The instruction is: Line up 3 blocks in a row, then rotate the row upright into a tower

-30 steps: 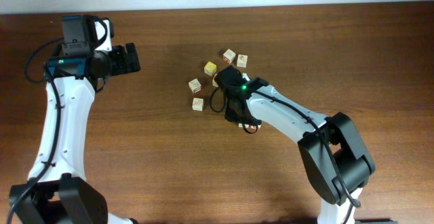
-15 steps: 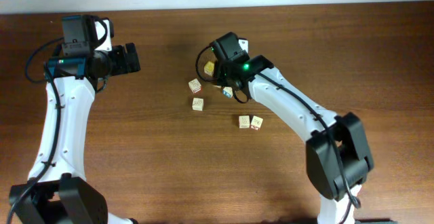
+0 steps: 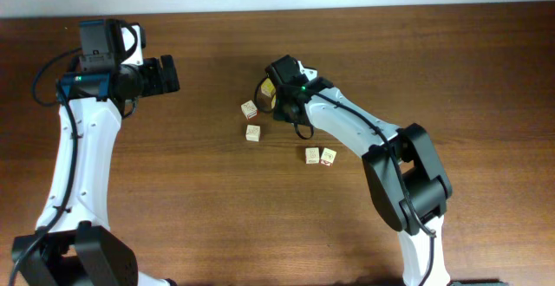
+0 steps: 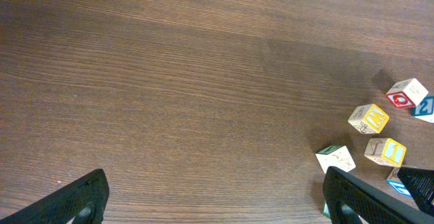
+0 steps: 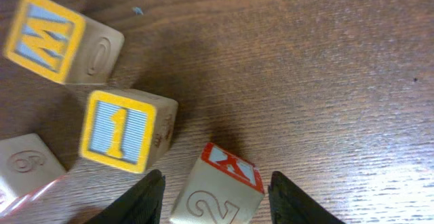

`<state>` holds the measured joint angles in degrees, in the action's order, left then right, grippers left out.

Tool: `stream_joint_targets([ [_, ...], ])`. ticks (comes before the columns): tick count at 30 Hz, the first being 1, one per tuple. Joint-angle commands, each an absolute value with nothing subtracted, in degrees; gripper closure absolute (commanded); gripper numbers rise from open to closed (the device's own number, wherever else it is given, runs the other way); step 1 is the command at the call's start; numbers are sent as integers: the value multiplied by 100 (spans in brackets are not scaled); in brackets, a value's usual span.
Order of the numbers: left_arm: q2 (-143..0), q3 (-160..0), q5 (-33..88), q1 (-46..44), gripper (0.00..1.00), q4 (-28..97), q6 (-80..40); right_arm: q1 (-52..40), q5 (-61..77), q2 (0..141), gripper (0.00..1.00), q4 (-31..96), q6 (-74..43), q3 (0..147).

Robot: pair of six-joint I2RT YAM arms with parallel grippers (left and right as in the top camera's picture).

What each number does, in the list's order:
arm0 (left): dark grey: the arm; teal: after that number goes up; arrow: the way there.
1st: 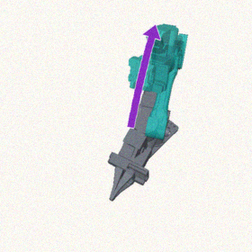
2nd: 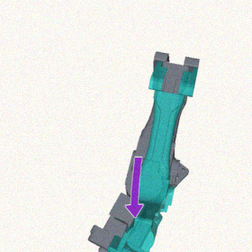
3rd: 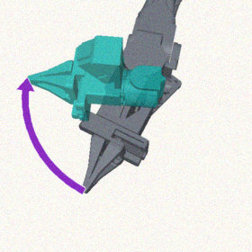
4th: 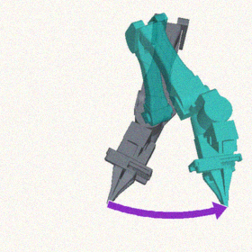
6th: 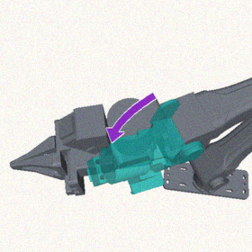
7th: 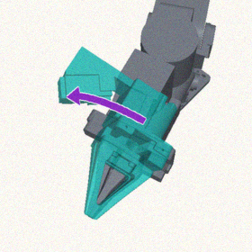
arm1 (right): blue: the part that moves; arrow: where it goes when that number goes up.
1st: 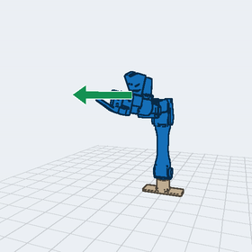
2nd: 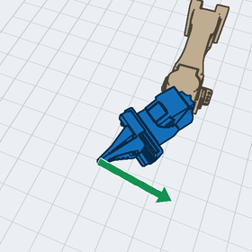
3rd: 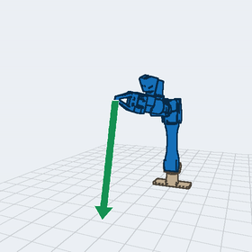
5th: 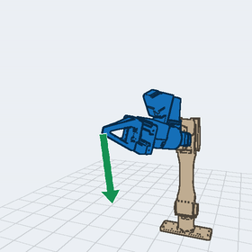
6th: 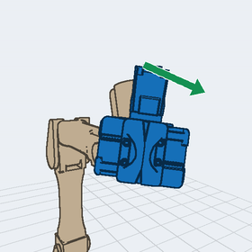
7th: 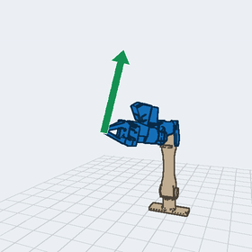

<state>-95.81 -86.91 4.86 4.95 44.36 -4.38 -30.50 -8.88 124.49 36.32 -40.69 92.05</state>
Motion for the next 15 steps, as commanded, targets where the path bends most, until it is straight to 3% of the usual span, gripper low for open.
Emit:
stream_joint_targets([
  [1, -9601, -8794, 445, 504, 1, 4427, -513, -3020, -858, 12595, 59, 3732, -4121, 9244],
  [5, -9601, -8794, 445, 504, 1, 4425, -513, -3020, -864, 12599, 59, 3789, -4119, 9242],
  [8, -9601, -8794, 445, 504, 1, 4425, -513, -3020, -788, 12582, 66, 3747, -3750, 9262],
  [15, -9601, -8794, 445, 504, 1, 4425, -513, -3041, 340, 12018, 72, 4460, -3170, 9334],
])
